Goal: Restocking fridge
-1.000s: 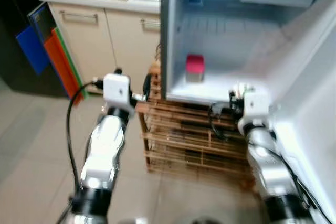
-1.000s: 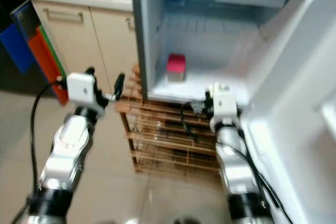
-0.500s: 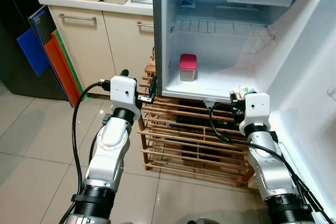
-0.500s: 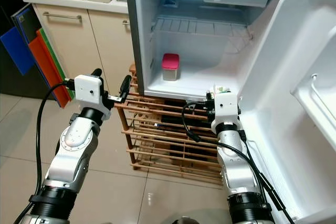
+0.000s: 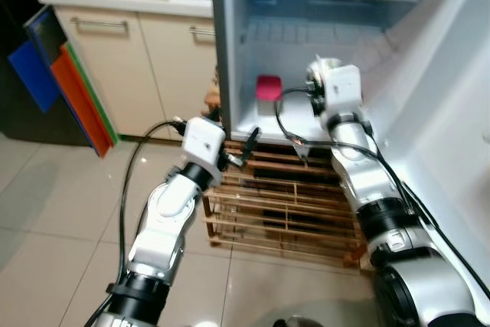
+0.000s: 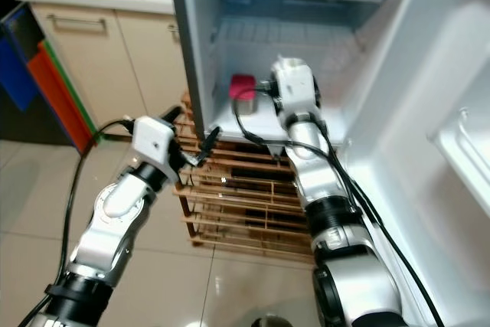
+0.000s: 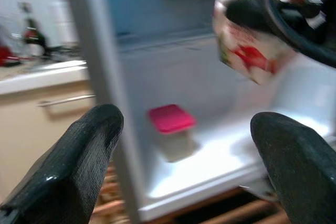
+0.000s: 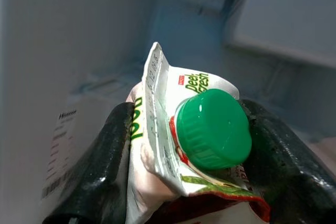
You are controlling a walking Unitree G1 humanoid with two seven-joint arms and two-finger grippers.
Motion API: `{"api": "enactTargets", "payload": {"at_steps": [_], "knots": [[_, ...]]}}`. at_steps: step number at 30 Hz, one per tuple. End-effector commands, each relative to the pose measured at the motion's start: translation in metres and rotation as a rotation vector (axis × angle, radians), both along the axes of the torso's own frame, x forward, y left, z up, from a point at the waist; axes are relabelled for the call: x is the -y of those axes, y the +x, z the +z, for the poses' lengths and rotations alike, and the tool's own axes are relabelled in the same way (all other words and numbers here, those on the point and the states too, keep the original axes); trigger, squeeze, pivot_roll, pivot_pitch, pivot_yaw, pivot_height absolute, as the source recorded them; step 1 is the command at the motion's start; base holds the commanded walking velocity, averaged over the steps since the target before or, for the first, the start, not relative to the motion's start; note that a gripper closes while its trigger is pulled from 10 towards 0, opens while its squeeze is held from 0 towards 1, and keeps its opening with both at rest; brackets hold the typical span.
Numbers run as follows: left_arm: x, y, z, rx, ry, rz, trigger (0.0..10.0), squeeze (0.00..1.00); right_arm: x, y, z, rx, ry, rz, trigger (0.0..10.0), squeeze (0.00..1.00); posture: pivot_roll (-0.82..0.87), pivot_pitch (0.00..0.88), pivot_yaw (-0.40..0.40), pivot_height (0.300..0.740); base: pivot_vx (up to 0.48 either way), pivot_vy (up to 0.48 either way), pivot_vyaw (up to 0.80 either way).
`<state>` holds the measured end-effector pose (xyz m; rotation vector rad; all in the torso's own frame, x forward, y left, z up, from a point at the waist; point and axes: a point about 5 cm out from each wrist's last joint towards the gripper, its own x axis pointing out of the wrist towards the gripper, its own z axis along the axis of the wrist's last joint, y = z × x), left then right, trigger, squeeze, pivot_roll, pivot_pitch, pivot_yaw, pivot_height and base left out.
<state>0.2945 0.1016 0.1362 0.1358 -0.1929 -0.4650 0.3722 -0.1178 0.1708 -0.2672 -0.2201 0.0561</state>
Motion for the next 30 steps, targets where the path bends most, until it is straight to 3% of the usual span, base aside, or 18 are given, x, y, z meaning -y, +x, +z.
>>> {"api": "enactTargets", "payload": {"at_steps": [1, 11, 21, 30], "knots": [[-0.004, 0.001, 0.000, -0.002, 0.006, 0.038, 10.0, 0.00, 0.012, -0.002, -0.019, -0.084, 0.034, -0.048, 10.0, 0.00, 0.04, 0.000, -0.010, 0.740, 0.000, 0.000, 0.00], [-0.001, -0.002, -0.001, -0.015, -0.005, 0.000, 10.0, 0.00, 0.016, 0.005, -0.024, -0.086, 0.041, -0.076, 10.0, 0.00, 0.04, 0.000, -0.004, 0.740, 0.000, 0.000, 0.00], [0.010, -0.012, 0.002, -0.017, 0.048, -0.144, 10.0, 0.00, 0.020, 0.014, -0.013, -0.031, 0.001, -0.122, 10.0, 0.00, 0.09, 0.031, 0.028, 0.740, 0.000, 0.000, 0.00], [-0.003, -0.030, 0.005, -0.052, 0.057, -0.137, 10.0, 0.00, 0.016, 0.017, -0.011, -0.040, 0.022, -0.142, 10.0, 0.00, 0.16, 0.092, 0.058, 0.740, 0.000, 0.000, 0.00]]}}
